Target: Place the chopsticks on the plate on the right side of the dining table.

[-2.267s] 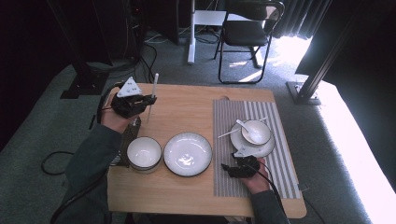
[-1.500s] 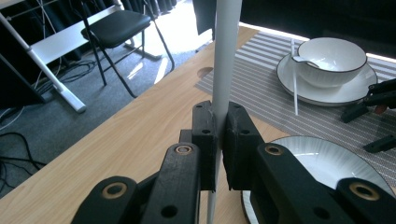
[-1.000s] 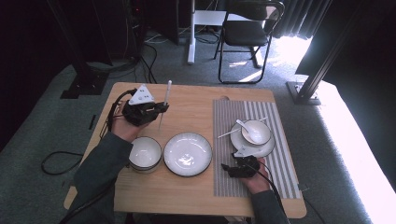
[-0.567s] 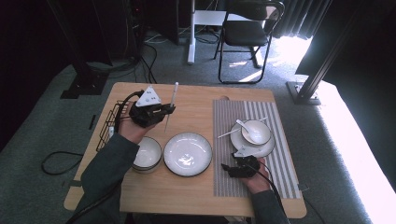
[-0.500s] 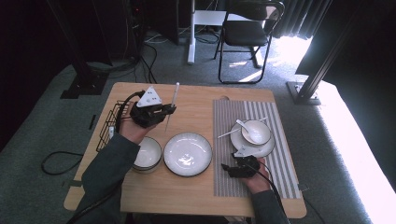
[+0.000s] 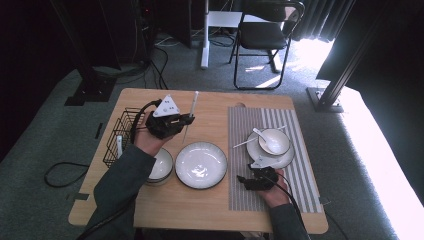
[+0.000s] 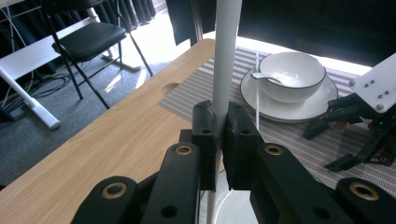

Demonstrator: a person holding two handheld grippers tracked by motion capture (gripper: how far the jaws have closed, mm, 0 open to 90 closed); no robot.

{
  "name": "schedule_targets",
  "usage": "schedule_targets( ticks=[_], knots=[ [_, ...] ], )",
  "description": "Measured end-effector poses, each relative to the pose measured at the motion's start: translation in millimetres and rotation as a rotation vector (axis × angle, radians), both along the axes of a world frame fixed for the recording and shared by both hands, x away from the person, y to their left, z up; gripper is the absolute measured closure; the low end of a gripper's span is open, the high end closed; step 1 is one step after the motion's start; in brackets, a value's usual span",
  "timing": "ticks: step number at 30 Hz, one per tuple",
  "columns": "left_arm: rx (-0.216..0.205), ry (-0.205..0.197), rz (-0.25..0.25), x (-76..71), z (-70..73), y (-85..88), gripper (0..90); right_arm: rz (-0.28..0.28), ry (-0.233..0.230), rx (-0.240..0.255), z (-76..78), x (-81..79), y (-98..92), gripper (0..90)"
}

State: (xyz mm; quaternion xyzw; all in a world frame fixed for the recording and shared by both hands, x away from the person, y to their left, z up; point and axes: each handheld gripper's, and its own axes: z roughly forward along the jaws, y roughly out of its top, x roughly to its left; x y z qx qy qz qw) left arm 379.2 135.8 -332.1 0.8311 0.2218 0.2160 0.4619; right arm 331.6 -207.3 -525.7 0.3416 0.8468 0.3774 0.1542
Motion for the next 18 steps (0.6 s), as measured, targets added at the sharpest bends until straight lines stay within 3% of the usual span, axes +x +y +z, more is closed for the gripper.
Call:
schedule_targets(
  ticks=[18],
  knots=[
    [-0.026, 0.018, -0.023, 3.5, -9.0, -12.8, 84.9, 0.0, -0.001, 0.0, 0.0, 0.0, 0.1, 32.8]
  ],
)
